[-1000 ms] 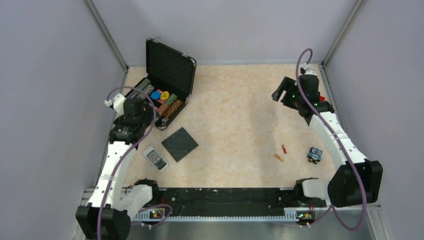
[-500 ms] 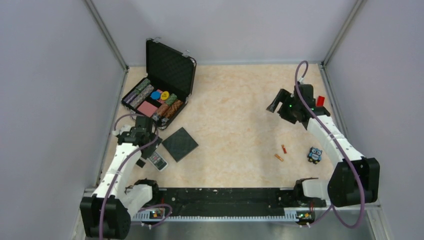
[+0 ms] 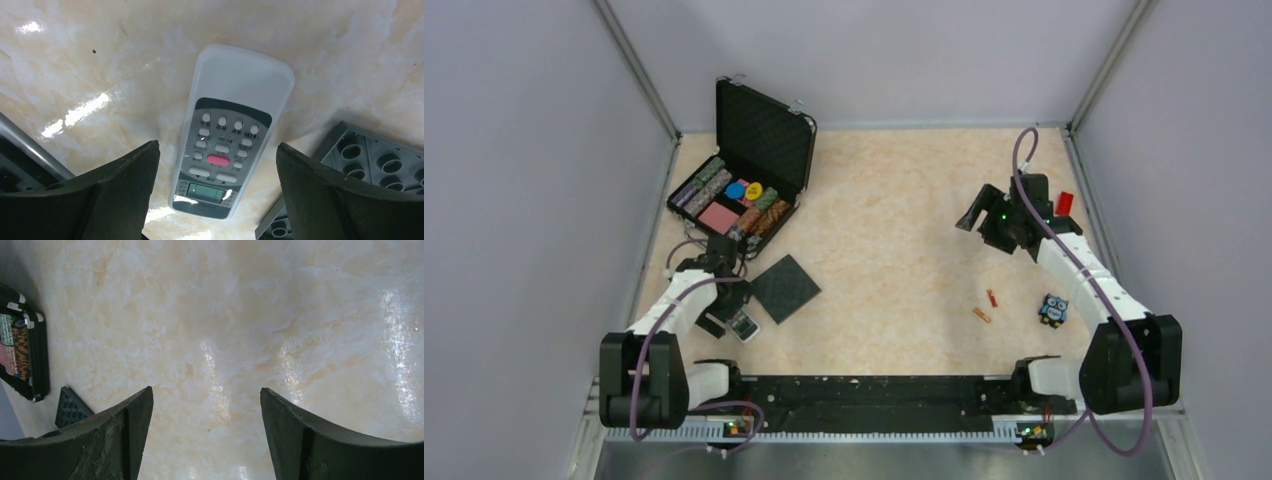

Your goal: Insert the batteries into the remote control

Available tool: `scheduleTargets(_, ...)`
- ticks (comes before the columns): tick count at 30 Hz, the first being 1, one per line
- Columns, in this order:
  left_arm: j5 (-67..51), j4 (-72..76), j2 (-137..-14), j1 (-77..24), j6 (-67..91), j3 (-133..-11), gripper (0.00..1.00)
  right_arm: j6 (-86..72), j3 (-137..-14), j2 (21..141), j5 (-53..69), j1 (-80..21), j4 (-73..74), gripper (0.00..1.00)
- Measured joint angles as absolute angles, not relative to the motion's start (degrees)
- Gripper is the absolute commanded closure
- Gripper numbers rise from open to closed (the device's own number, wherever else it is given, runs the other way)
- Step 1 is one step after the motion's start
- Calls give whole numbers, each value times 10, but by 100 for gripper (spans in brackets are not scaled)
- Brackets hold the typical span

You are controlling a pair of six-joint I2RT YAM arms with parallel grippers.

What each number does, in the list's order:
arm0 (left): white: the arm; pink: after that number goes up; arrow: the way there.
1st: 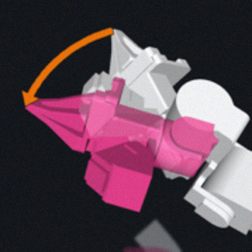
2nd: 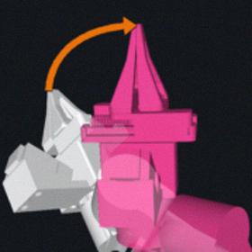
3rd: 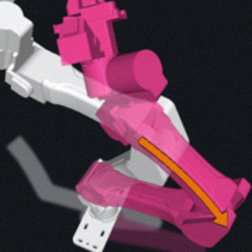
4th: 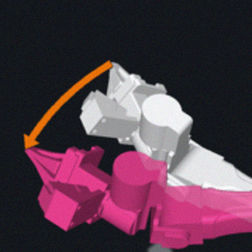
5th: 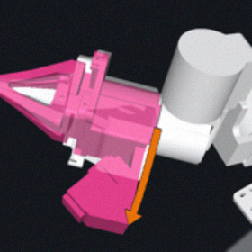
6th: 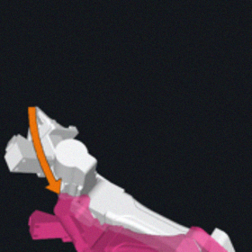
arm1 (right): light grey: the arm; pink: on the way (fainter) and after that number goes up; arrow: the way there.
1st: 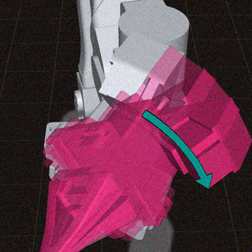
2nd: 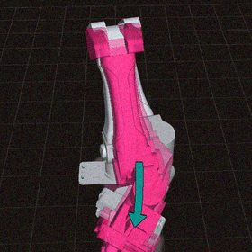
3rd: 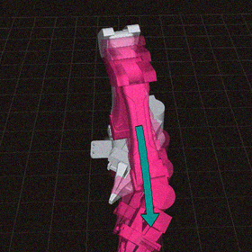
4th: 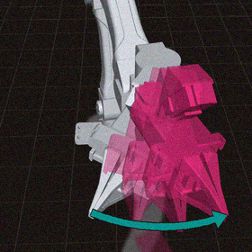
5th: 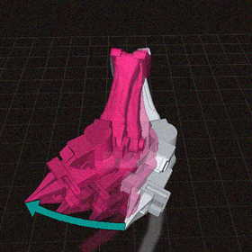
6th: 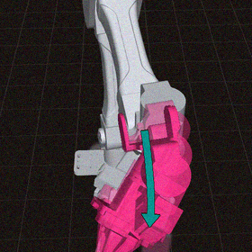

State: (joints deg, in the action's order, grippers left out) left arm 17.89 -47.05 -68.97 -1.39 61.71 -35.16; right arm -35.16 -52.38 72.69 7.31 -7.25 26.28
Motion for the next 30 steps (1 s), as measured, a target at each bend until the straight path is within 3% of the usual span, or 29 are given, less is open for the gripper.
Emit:
scheduleTargets(6, 180, -432, -693, -8, 618, -337, 29, -352, -521, 727, 73, -72, 265, 24)
scheduleTargets(12, 189, -415, -691, -7, 615, -333, 69, -352, -521, 727, 73, -72, 265, 24)
scheduleTargets(16, 186, -416, -668, -7, 614, -332, 86, -352, -522, 728, 76, -72, 265, 26)
scheduleTargets(19, 168, -426, -606, -6, 598, -341, 91, -352, -522, 730, 87, -73, 264, 27)
scheduleTargets(25, 100, -418, -467, -6, 554, -397, 91, -351, -537, 757, 116, -87, 261, 27)
scheduleTargets(30, -70, -316, -445, -8, 534, -401, 97, -350, -561, 764, 152, -137, 249, 27)
